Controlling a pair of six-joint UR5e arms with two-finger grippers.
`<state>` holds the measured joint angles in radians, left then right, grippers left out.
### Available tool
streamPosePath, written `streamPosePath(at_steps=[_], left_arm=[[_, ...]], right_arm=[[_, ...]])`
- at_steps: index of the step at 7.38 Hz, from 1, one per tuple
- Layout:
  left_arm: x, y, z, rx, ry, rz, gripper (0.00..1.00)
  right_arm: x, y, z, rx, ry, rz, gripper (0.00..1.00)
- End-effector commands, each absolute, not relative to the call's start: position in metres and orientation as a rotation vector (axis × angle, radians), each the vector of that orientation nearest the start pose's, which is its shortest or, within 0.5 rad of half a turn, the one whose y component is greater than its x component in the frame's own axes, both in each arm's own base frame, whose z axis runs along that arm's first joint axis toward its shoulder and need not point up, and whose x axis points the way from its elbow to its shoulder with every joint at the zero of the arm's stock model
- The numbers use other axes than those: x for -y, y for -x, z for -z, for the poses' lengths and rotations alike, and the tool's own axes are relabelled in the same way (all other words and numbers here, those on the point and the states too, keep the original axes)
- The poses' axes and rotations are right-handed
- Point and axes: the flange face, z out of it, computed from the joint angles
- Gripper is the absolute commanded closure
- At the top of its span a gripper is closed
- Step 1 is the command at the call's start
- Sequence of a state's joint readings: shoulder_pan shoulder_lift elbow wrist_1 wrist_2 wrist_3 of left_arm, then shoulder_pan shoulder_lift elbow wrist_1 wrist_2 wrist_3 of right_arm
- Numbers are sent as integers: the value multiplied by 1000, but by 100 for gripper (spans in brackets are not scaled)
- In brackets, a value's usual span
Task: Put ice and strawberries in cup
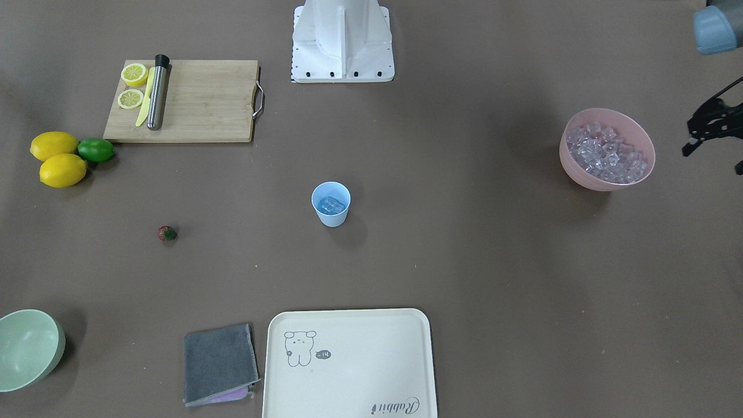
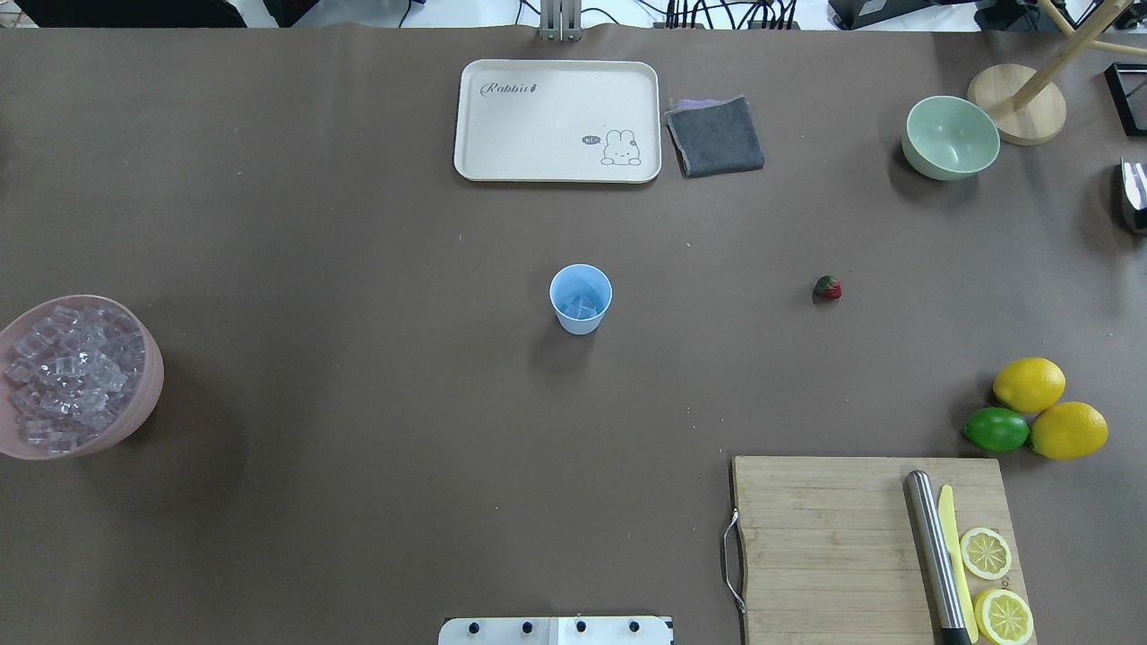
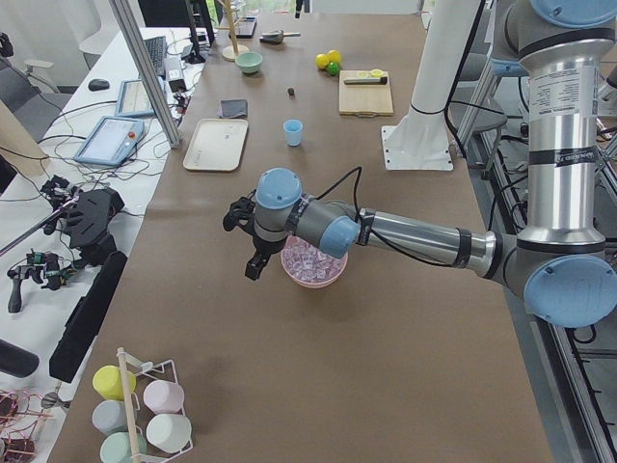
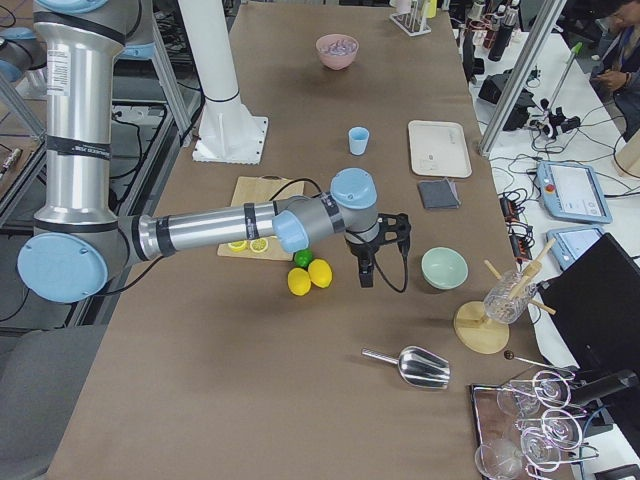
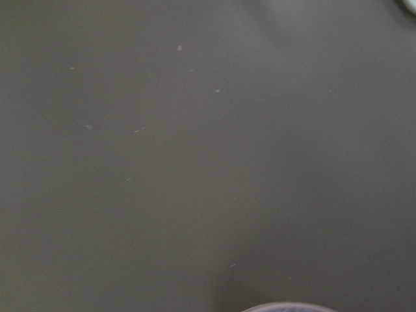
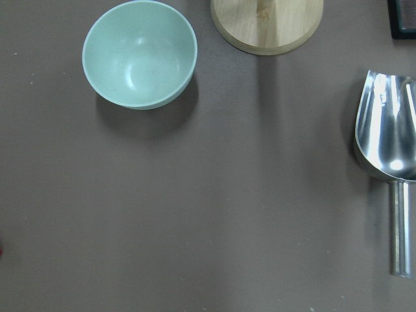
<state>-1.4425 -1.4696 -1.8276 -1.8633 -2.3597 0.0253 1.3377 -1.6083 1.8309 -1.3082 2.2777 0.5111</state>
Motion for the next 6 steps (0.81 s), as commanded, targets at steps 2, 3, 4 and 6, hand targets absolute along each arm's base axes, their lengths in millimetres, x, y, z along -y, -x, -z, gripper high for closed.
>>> streamPosePath(at_steps=[2, 3, 4, 6], left_arm=[[454, 15, -584, -798, -317, -297, 1], [454, 15, -596, -793, -315, -299, 1], [450, 16, -600, -792, -322, -299, 1], [450, 16, -600, -793, -323, -299, 1]], right_arm=[[539, 187, -444, 800, -116, -76, 0], [545, 220, -436, 793, -106, -80, 0], [545, 250, -437, 777, -92, -80, 0], [528, 325, -417, 749, -86, -111, 0]])
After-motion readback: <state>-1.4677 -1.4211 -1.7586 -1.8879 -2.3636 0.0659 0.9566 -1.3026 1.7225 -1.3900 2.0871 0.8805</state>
